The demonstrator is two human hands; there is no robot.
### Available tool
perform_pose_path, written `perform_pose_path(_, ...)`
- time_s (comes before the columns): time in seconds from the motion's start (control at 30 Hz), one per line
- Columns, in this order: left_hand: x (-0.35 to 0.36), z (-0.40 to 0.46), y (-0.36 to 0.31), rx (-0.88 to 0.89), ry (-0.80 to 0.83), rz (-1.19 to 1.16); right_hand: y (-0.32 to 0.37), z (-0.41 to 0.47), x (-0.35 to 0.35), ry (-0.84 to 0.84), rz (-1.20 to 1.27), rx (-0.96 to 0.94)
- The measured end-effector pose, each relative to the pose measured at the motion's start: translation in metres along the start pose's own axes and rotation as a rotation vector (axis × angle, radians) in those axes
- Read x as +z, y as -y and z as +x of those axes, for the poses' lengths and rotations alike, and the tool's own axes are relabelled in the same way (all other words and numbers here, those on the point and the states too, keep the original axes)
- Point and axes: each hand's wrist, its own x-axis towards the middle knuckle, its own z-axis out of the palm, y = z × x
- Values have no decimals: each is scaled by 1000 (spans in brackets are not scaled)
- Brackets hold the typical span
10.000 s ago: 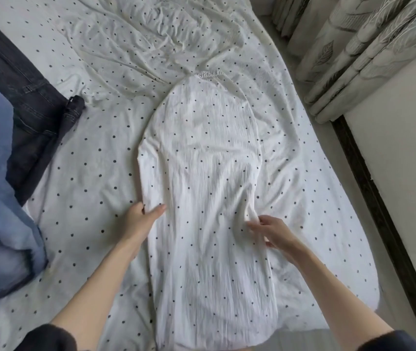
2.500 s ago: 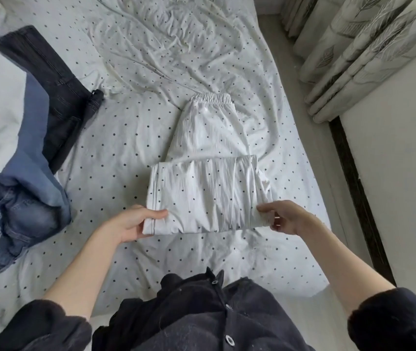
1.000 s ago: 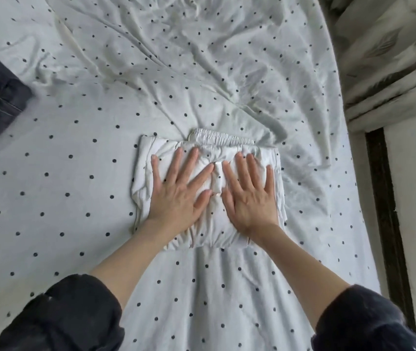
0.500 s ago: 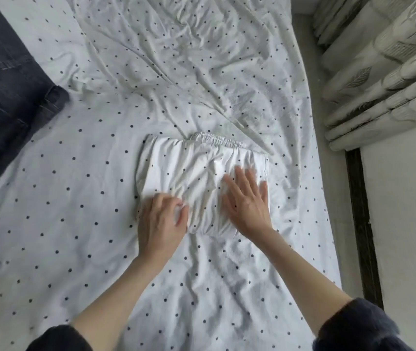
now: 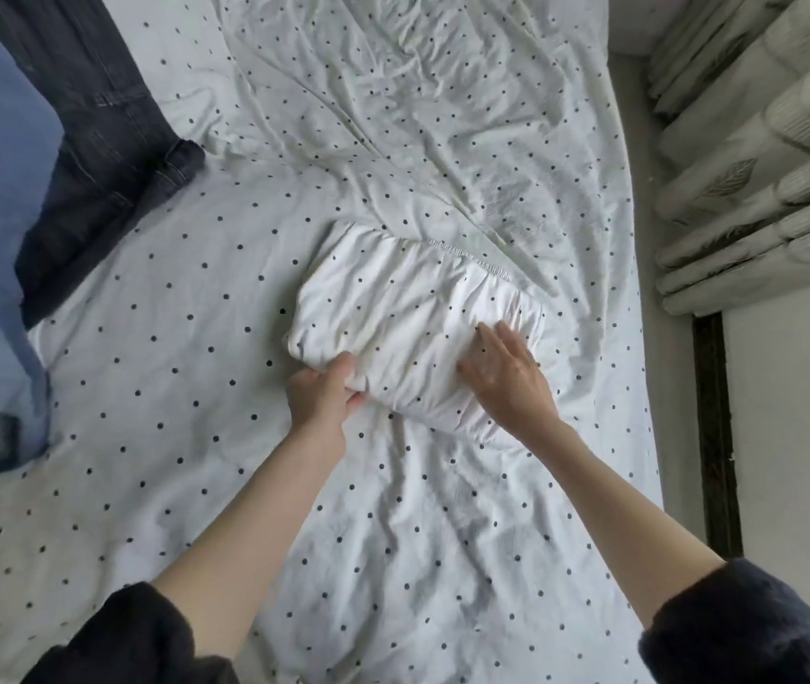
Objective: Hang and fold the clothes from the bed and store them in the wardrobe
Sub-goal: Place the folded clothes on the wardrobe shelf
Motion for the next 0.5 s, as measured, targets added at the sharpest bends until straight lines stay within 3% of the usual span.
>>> perform_pose_path(0.13,-14,31,-59,272,-67,185,19,-16,4,171,95,14)
perform_pose_path(0.2,-23,53,-84,332,-102,295,29,-13,3,119,216,57)
perform_pose_path(0.3,-31,67,-89,245,-39,311,33,7,-6,-101,306,137)
perform_pose_path(0.37,-36,64,-76,145,48,262,30,31,-17,-160,303,168)
perform_pose_path(0.43,-45,59,-60,92,124,256,22,57,-28,-36,327,212)
perform_pose_path(0.5,-51,59,-51,69,174,245,16,82,-37,207,460,269)
